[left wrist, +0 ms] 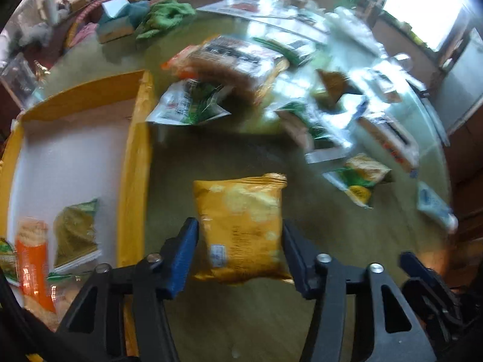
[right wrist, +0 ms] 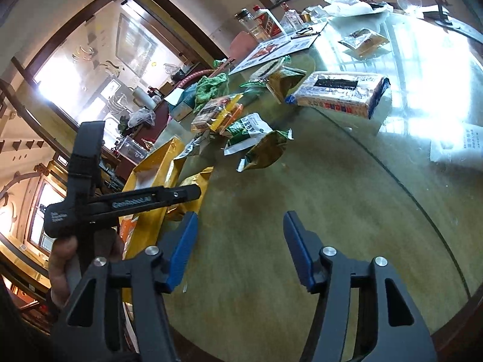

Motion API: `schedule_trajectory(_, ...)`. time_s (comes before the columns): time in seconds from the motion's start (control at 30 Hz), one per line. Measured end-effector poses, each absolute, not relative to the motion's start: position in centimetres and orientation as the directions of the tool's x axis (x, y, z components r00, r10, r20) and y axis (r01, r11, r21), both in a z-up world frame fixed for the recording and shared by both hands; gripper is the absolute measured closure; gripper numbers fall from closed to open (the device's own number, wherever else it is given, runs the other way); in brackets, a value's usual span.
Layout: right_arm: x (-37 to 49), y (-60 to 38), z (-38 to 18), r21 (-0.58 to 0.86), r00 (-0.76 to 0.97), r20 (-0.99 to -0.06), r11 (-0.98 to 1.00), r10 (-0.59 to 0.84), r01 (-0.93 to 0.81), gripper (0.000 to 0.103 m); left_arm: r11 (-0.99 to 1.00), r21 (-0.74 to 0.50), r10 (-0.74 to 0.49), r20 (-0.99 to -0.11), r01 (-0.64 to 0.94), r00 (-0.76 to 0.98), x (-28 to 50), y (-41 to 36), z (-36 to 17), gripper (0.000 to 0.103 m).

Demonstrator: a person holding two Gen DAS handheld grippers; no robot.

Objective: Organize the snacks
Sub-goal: 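Grasp the yellow cracker bag with left gripper while right gripper grasps a small green snack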

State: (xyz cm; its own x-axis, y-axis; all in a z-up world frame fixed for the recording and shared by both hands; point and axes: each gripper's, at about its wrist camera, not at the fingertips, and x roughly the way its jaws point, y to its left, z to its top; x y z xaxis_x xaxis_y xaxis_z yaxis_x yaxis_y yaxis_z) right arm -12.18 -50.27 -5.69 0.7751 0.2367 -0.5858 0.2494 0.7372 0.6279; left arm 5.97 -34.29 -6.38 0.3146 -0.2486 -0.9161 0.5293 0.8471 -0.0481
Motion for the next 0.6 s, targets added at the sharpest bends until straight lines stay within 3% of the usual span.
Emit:
schedule_trajectory(0.17,-11.5,-50.5,-6.0,0.628,0.758,-0.608,0.727,0.237,0.277,0.048,0.837,-0.055,-0.27,-0.907,0.545,0.323,4.4,-33.5,-6.2,0.06)
schedule_trajectory(0.6,-7.2,-51.9,-6.2,0.637,0.704,-0.668,0.674,0.24,0.375,0.049,0.814,-0.307,-0.502,-0.8,0.494,0.33,0.2,-26.4,-2.9,0.06)
